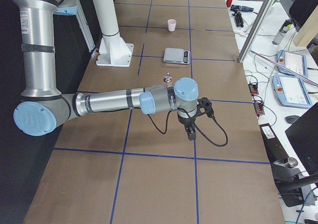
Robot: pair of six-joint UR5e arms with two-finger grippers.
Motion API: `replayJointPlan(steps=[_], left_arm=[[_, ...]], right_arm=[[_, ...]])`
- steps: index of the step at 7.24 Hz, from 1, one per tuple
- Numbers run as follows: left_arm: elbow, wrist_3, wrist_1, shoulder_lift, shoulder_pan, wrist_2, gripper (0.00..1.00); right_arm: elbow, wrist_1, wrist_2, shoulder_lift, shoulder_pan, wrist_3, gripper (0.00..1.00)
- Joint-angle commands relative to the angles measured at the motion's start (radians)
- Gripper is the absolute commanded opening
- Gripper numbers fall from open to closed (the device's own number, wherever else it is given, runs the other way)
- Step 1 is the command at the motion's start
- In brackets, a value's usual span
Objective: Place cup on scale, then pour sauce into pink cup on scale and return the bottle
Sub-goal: 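Move the left arm down toward the pink cup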
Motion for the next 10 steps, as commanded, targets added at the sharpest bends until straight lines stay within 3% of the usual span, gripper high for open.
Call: replayJointPlan(steps=[1, 2, 4, 7, 8, 10], left_arm=[[0.011, -0.004, -0.327, -0.01, 0.0, 0.004, 1.0], [0.051, -0.048, -0.435, -0.069, 0.0, 0.0, 1.0], [0.036, -0.141, -0.45, -0.081, 0.0, -0.005, 1.0], [-0.056, -0.506, -0.502, -0.039, 0.181, 0.007, 1.0], [-0.138, -0.645, -0.495, -0.004, 0.275, 0.161, 1.0], [-0.193, -0.979, -0.49, 0.013, 0.487, 0.292, 0.97]], right_arm=[[-0.006, 0.075, 0.007, 0.053, -0.009, 0.121, 1.0], [-0.01, 0.104, 0.008, 0.058, -0.009, 0.153, 1.0], [-0.001, 0.112, 0.024, 0.072, -0.009, 0.156, 1.0], [-0.004, 0.112, 0.025, 0.064, -0.01, 0.156, 1.0], [-0.003, 0.112, 0.025, 0.061, -0.01, 0.156, 1.0], [-0.003, 0.112, 0.025, 0.059, -0.01, 0.156, 1.0]])
